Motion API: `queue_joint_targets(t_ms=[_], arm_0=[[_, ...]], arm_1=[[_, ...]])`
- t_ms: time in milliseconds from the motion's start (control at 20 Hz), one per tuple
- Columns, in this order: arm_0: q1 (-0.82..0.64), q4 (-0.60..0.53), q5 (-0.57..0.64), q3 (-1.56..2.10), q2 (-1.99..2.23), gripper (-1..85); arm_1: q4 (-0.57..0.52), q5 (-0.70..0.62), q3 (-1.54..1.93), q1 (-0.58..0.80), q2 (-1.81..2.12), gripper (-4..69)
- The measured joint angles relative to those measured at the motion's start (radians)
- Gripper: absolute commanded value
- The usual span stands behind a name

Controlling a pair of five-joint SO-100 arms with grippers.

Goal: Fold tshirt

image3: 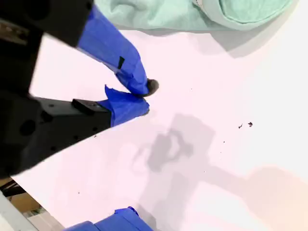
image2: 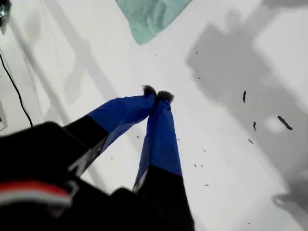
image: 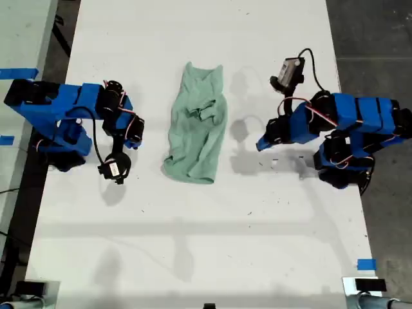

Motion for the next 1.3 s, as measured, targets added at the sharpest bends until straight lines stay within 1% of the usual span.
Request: queue_joint_targets(t_ms=[100, 300, 500, 600, 650, 700, 900, 950, 1000, 1200, 1300], arm_0=[[0.017, -0.041, -0.025, 0.063, 0.038, 0.1], [0.038, -0.084, -0.075, 0.204, 0.181, 0.1], [0.044, -0.124, -0.075, 0.270, 0.256, 0.1], [0.043, -0.209, -0.028, 0.270, 0.239, 0.1], [0.038, -0.273, 0.011, 0.270, 0.206, 0.1], [0.021, -0.341, 0.058, 0.270, 0.158, 0.1], [-0.061, -0.534, 0.199, 0.245, -0.029, 0.1], [-0.078, -0.549, 0.227, 0.245, -0.031, 0.1], [-0.094, -0.537, 0.250, 0.245, -0.028, 0.1], [-0.147, -0.442, 0.285, 0.230, 0.080, 0.1], [-0.149, -0.459, 0.285, 0.230, 0.089, 0.1]], arm_1=[[0.012, 0.015, 0.000, -0.012, 0.011, -0.1], [0.051, 0.040, 0.006, -0.029, 0.081, -0.1], [0.054, 0.044, 0.009, -0.029, 0.094, -0.1], [0.054, 0.044, 0.012, -0.029, 0.094, -0.1], [0.054, 0.044, 0.012, -0.029, 0.094, -0.1], [0.054, 0.044, 0.012, -0.029, 0.094, -0.1], [0.054, 0.044, 0.012, -0.029, 0.094, -0.1], [0.054, 0.044, 0.012, -0.029, 0.094, -0.1], [0.054, 0.044, 0.012, -0.031, 0.094, -0.1], [0.054, 0.044, 0.020, -0.035, 0.094, -0.1], [0.052, 0.044, 0.028, -0.035, 0.094, -0.1]])
